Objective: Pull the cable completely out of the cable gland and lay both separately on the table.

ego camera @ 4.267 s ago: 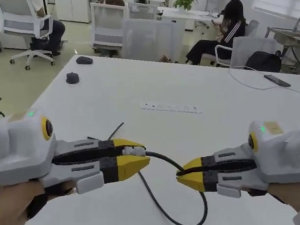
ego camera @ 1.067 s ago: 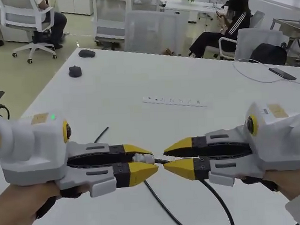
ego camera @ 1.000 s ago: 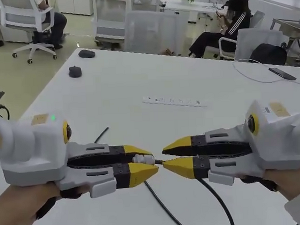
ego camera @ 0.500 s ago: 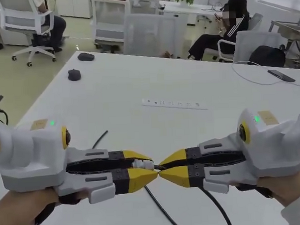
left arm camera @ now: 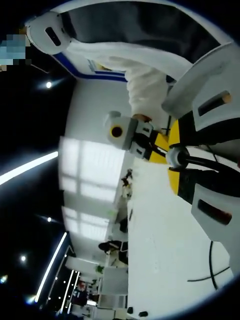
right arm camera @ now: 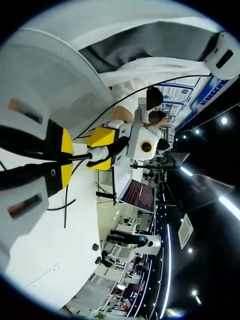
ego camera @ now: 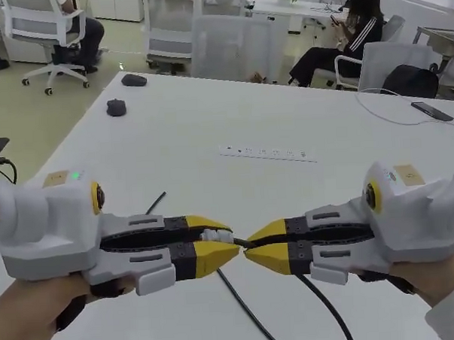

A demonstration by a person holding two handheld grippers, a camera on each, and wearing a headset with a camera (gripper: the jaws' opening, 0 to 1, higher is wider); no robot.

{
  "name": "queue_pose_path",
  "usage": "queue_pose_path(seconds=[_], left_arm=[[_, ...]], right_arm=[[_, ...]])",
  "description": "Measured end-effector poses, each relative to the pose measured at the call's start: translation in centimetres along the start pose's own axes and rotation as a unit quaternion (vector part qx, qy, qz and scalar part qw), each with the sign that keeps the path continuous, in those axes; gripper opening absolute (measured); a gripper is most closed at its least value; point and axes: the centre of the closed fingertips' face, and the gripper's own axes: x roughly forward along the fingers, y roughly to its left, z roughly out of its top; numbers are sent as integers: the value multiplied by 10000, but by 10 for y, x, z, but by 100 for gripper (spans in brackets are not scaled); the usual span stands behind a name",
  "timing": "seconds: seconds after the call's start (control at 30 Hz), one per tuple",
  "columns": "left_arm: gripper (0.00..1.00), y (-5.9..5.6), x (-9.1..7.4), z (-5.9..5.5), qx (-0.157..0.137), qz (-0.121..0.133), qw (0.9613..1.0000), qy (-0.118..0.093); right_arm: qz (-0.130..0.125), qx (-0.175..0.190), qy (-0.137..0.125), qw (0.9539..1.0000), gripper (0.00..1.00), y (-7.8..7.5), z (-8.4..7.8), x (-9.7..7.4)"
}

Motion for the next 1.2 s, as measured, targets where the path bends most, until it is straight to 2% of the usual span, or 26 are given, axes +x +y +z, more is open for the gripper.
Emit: queue_pose_path(seconds=[0.13,0.27,0.4,0.57,0.73,0.87,1.03,1.13,1.2], left_arm=[[16,2,-1,1,-7,39,10000,-19],[16,3,-2,1,-14,63,10000,-38],[16,2,-3,4,-40,56,9999,-94],[16,1,-2,4,-32,40,9999,-108],[16,2,-4,7,-109,55,9997,-205],[16,5,-4,9,-82,97,9996,-235],[16,6,-4,11,-24,114,9996,-268],[16,6,-3,11,-33,104,9995,-289],[16,5,-2,11,-26,88,9996,-272]], right_arm=[[-47,42,182,9998,2,-5,-13,-3],[-186,74,522,9984,2,-11,-34,-9],[-370,132,951,9947,2,-18,-59,-19],[-461,272,994,9936,3,-21,-72,-25],[-540,313,1190,9909,3,-24,-83,-26],[-528,279,1249,9904,3,-23,-82,-24],[-637,265,1356,9884,4,-27,-78,-25],[-636,317,1152,9908,12,-25,-63,-23],[-603,149,952,9935,13,-22,-49,-20]])
